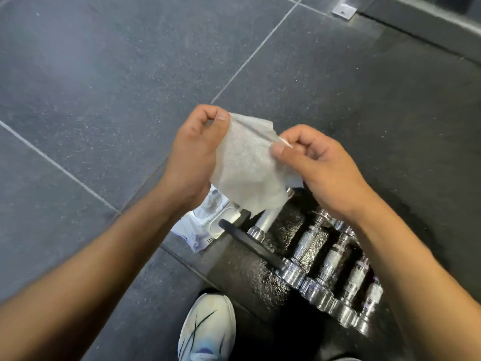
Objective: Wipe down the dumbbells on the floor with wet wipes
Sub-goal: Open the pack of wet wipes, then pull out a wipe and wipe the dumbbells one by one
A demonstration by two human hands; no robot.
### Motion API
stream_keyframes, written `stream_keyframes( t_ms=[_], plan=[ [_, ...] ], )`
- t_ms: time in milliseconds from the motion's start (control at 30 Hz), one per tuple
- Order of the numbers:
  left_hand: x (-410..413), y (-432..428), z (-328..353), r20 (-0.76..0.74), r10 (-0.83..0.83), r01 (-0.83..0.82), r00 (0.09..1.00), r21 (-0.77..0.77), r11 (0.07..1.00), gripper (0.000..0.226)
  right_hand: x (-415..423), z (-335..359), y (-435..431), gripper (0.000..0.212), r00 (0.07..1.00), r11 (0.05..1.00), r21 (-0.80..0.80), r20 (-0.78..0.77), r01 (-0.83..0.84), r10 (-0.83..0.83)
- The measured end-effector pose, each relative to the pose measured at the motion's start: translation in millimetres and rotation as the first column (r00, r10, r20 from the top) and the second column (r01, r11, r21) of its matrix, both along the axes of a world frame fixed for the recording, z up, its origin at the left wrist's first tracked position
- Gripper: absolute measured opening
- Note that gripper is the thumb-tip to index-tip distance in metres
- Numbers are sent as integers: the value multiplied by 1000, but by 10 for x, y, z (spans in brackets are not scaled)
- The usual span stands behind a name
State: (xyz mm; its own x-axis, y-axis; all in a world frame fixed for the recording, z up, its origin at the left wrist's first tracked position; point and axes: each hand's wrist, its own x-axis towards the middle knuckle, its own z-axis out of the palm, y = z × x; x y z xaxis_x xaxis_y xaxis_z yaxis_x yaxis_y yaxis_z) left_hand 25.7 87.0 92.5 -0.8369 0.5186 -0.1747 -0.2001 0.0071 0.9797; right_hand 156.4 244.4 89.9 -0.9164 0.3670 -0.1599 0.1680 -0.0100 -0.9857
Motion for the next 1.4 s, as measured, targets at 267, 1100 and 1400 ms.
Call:
stream_keyframes(
  t_ms=[267,1100,1400],
  plan=[
    [321,157,-303,100,-145,169,984,-311,935,27,740,-150,2,20,953,960,147,155,239,-261],
    [201,89,-1038,-245,-297,112,923,-569,815,13,978,-907,-301,24,776,804,300,238,513,-584],
    [343,20,-1039,-411,-559,136,720,-706,695,2,383,-971,-549,40,754,900,-17,553,437,-356]
  ],
)
